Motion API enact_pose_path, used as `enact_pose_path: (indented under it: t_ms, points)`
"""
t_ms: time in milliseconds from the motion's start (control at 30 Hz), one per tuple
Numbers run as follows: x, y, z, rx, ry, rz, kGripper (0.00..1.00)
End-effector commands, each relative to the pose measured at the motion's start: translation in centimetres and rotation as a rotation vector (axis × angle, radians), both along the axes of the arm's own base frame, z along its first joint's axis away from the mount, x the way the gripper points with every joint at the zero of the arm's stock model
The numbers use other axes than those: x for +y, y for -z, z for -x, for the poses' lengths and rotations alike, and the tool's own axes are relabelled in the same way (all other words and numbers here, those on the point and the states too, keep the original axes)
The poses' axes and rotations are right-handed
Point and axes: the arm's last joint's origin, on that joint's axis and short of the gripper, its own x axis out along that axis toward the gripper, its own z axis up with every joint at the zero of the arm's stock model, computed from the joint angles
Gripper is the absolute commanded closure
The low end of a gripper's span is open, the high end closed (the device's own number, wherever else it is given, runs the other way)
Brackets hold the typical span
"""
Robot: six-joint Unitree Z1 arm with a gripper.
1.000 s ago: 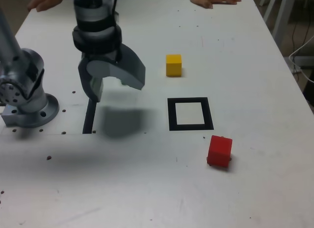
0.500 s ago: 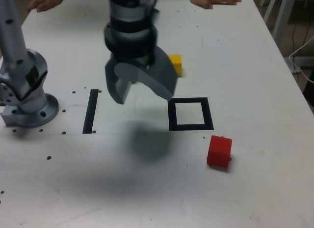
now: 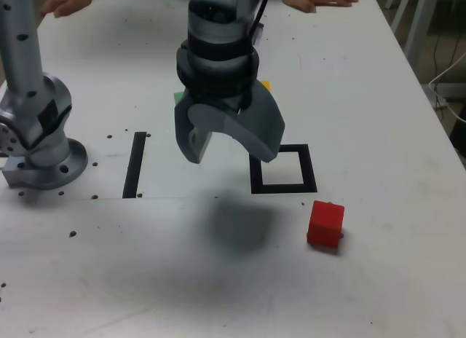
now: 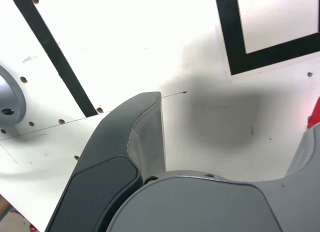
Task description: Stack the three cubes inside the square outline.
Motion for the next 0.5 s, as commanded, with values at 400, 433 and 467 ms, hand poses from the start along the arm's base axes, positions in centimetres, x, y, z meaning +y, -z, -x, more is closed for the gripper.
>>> enact_pose_path:
  t_ms: [400,433,467]
  points:
    - [-2.3,-0.7,-1.8,-0.013,0.051,0.004,0.03]
    - [-2.4,-0.8,-1.9,-0.015,0.054,0.005,0.03]
    - [-2.5,-0.8,-2.1,-0.018,0.057,0.006,0.03]
